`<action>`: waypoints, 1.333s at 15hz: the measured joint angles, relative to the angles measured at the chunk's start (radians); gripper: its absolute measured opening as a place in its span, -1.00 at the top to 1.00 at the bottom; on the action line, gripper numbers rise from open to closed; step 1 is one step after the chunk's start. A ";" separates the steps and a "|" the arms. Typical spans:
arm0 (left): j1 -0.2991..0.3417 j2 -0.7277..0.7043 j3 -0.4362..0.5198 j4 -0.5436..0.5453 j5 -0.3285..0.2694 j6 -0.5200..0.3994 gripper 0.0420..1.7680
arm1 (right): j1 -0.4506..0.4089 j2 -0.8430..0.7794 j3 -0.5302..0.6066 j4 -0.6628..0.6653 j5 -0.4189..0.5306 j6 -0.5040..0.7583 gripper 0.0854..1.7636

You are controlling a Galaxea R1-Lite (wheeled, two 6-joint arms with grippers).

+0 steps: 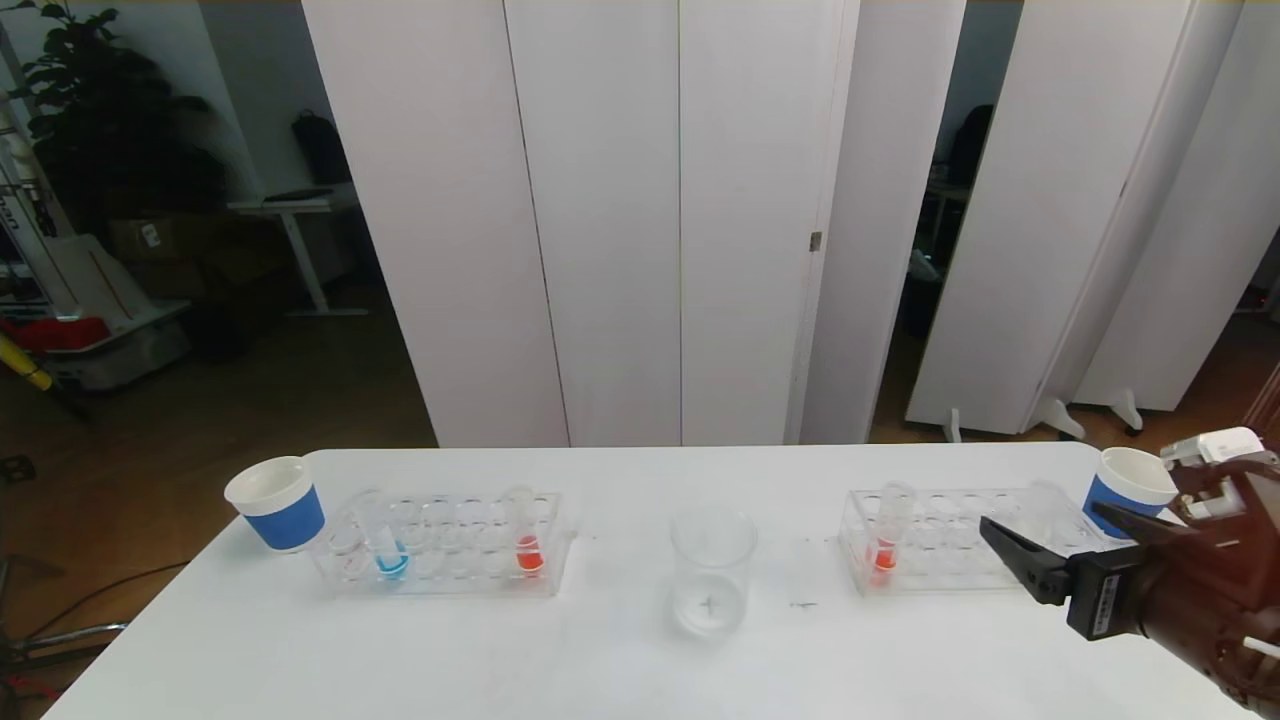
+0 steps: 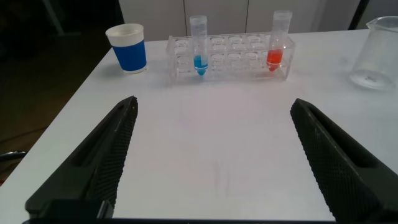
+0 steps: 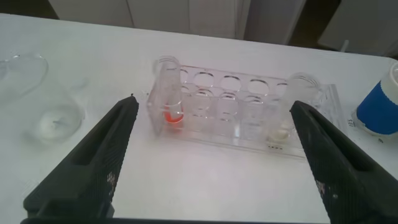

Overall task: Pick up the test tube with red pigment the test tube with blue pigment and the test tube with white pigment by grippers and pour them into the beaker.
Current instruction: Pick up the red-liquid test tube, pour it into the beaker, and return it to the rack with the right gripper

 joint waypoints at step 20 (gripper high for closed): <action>0.000 0.000 0.000 0.000 0.000 0.000 -0.98 | 0.066 0.456 -0.051 -0.340 -0.060 0.010 -0.98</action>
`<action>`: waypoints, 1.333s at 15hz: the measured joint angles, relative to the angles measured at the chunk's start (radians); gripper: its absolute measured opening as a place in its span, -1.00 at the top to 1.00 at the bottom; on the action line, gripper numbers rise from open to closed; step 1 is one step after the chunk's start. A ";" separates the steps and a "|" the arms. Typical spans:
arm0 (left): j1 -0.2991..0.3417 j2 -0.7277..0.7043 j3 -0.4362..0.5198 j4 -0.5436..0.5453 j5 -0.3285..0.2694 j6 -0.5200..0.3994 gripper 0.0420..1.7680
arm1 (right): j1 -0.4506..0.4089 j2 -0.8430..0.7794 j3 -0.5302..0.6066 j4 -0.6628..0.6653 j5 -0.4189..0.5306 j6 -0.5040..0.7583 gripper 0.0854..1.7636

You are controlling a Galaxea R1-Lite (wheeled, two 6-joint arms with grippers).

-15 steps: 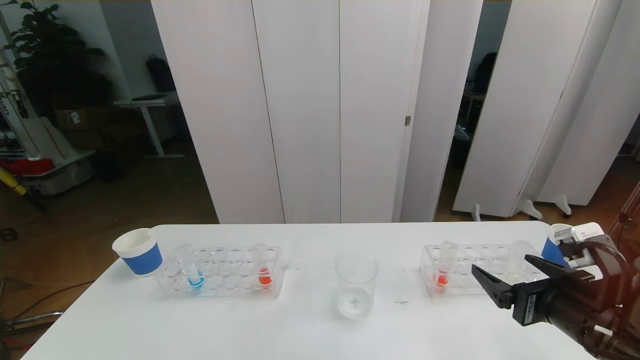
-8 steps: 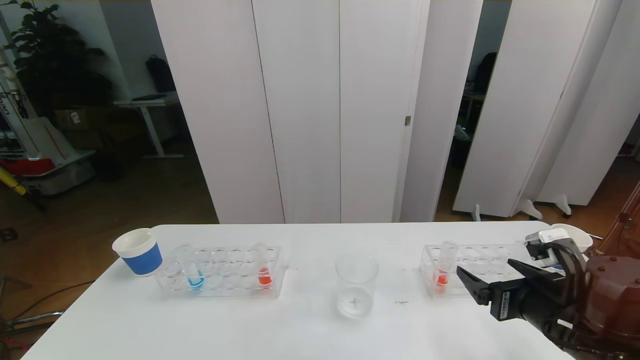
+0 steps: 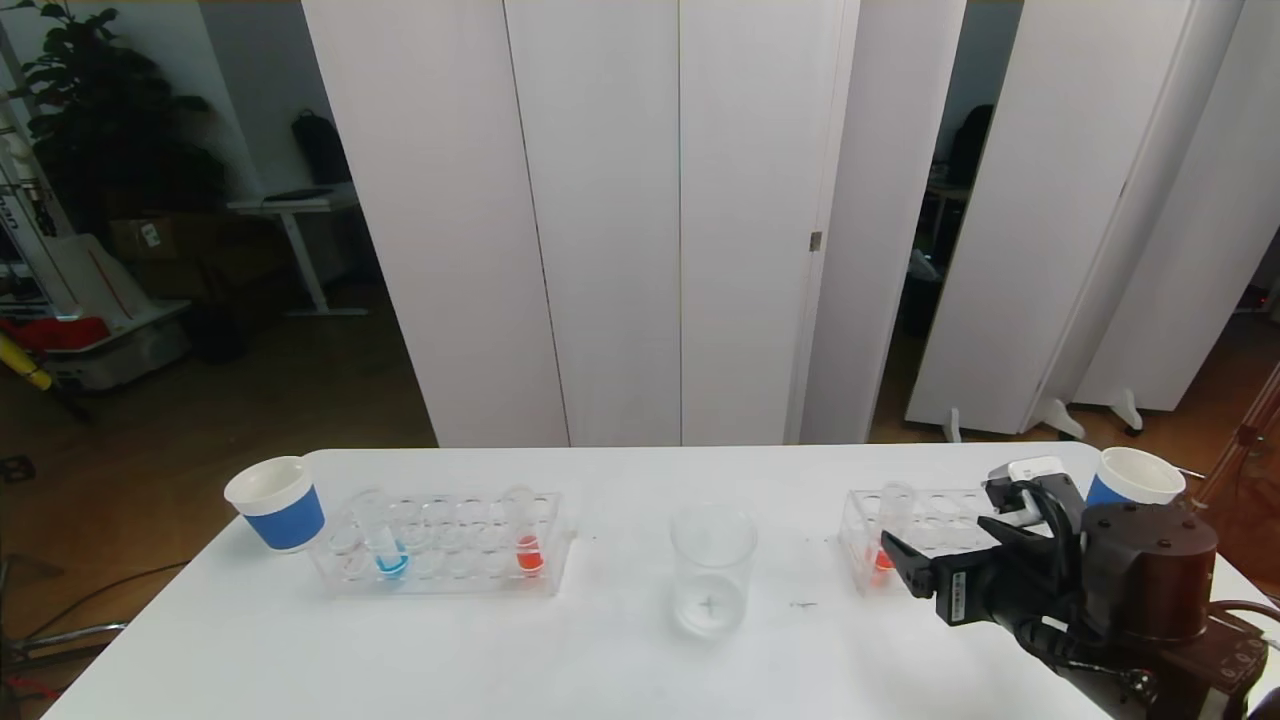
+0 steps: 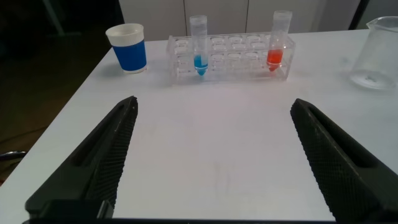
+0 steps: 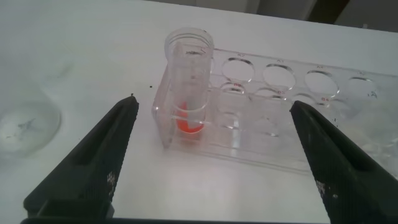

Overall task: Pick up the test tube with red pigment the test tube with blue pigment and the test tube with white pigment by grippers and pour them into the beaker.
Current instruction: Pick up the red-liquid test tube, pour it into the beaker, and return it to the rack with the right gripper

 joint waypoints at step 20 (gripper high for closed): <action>0.000 0.000 0.000 0.000 0.000 0.000 -0.98 | 0.029 0.117 -0.130 -0.067 -0.001 -0.007 -0.98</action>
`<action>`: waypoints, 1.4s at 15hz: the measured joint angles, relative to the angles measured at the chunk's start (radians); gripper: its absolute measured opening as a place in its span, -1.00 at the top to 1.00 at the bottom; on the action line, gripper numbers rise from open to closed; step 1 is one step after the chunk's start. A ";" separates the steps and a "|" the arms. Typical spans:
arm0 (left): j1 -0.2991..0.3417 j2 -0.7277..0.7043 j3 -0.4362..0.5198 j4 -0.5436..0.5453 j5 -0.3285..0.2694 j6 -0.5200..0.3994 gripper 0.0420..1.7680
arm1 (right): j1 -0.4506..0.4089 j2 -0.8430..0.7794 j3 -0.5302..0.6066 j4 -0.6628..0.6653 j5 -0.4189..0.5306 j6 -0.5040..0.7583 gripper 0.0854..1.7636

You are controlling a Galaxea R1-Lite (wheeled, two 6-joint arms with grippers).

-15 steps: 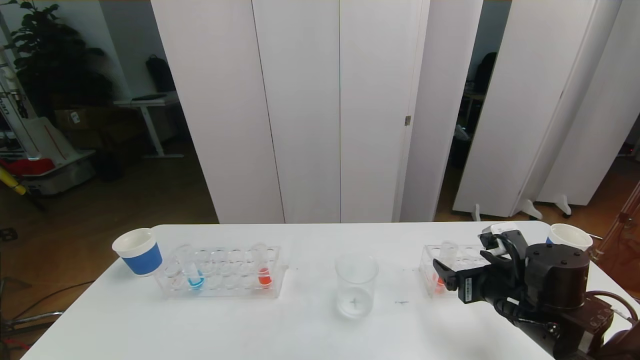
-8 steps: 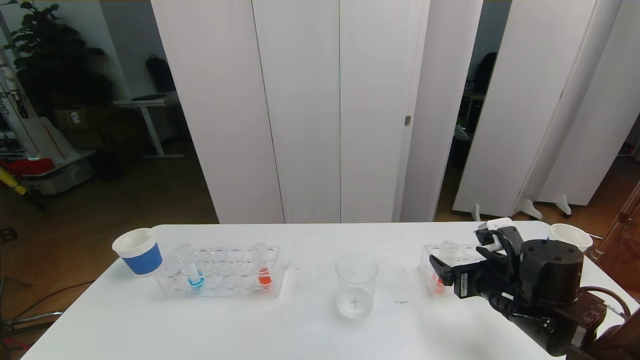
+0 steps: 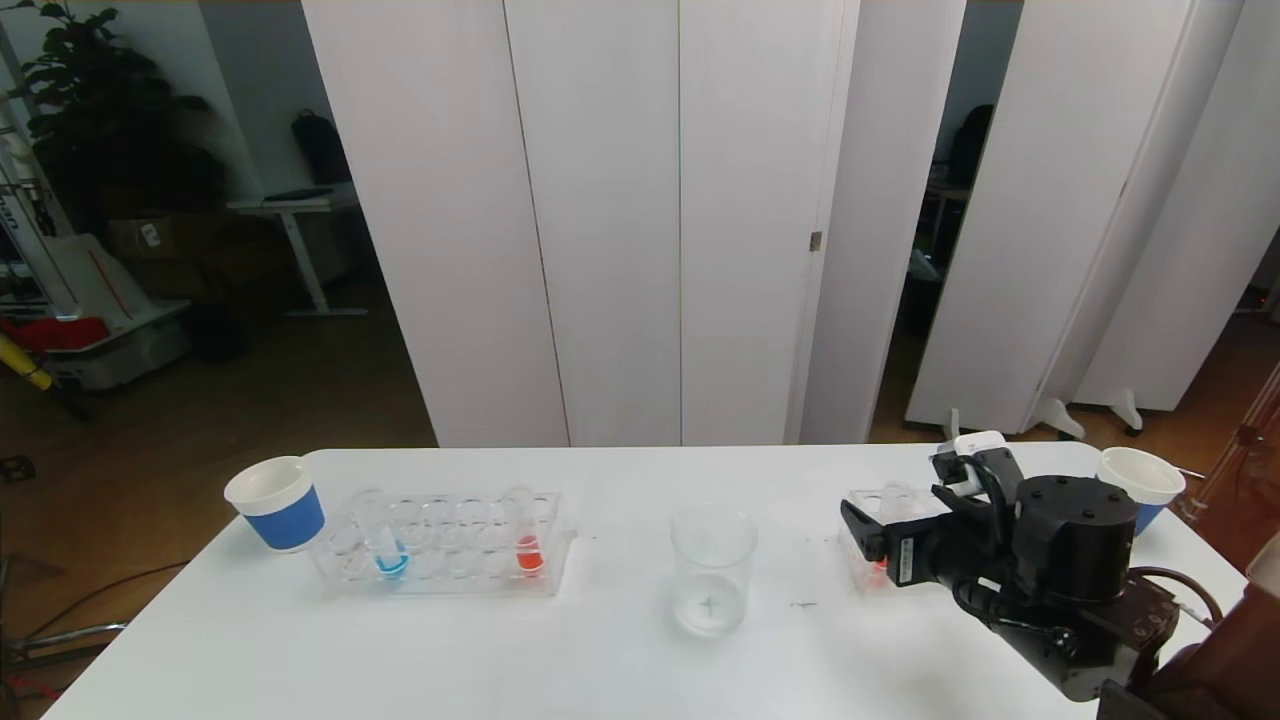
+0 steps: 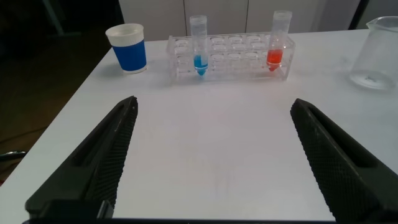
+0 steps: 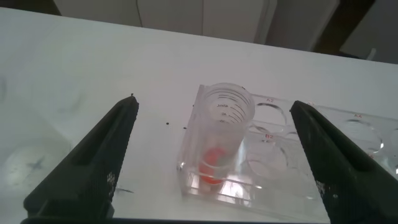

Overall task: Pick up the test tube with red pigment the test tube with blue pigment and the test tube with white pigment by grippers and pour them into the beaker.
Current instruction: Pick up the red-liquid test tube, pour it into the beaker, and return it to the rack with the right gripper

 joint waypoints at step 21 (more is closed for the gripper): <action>0.000 0.000 0.000 0.000 0.000 0.000 -0.98 | -0.015 0.135 -0.098 -0.023 -0.027 0.045 0.13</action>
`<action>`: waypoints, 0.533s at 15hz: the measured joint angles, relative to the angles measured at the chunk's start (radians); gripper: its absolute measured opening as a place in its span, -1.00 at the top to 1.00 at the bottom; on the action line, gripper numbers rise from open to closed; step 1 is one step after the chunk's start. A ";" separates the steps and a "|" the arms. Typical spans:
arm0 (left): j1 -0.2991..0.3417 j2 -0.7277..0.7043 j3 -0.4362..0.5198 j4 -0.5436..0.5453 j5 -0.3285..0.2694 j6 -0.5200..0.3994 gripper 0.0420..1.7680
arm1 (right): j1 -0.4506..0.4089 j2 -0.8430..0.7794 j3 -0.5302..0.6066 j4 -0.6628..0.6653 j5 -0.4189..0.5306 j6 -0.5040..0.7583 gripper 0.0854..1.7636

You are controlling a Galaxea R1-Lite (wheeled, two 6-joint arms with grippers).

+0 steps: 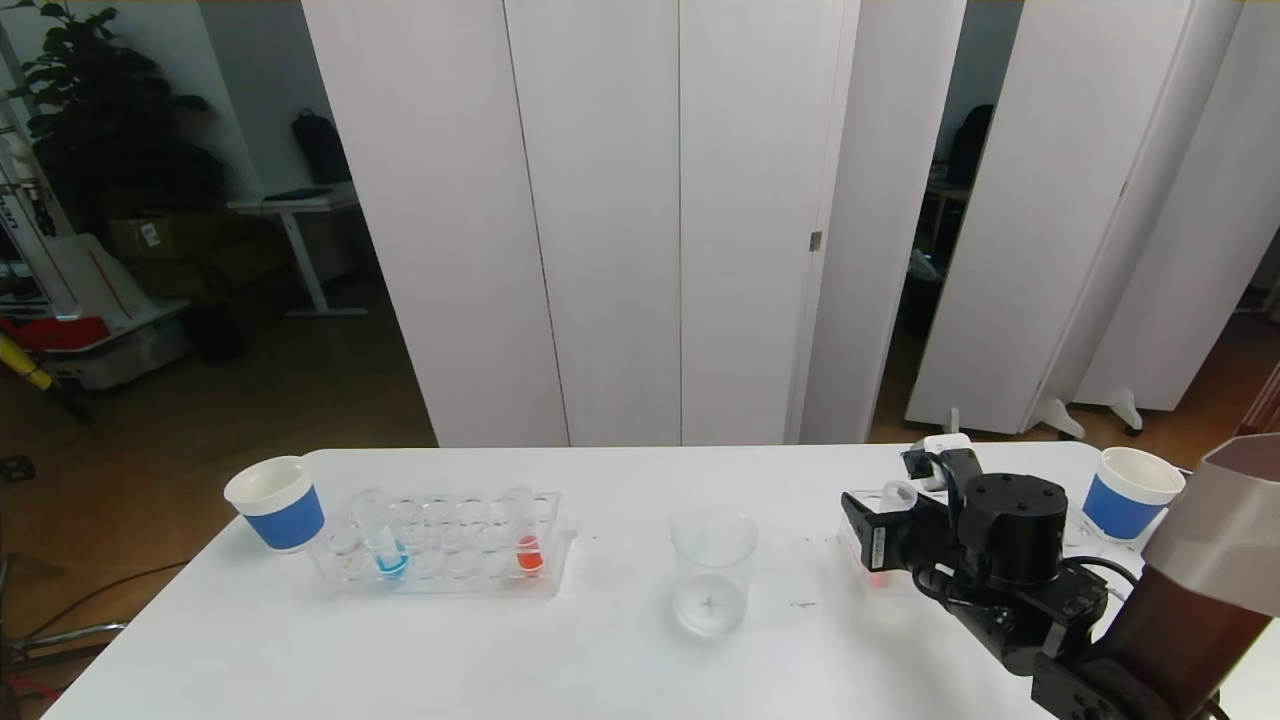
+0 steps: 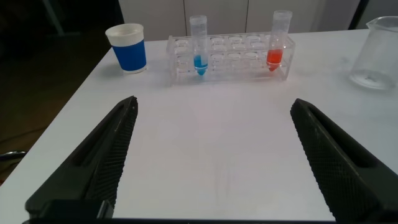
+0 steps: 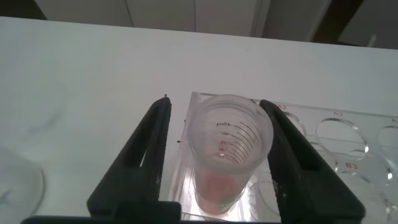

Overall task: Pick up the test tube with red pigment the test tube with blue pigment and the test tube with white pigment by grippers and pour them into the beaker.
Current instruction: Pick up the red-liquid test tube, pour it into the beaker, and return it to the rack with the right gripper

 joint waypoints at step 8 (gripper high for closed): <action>0.000 0.000 0.000 0.000 0.000 0.000 -0.98 | 0.005 0.008 0.001 0.000 0.002 0.006 0.39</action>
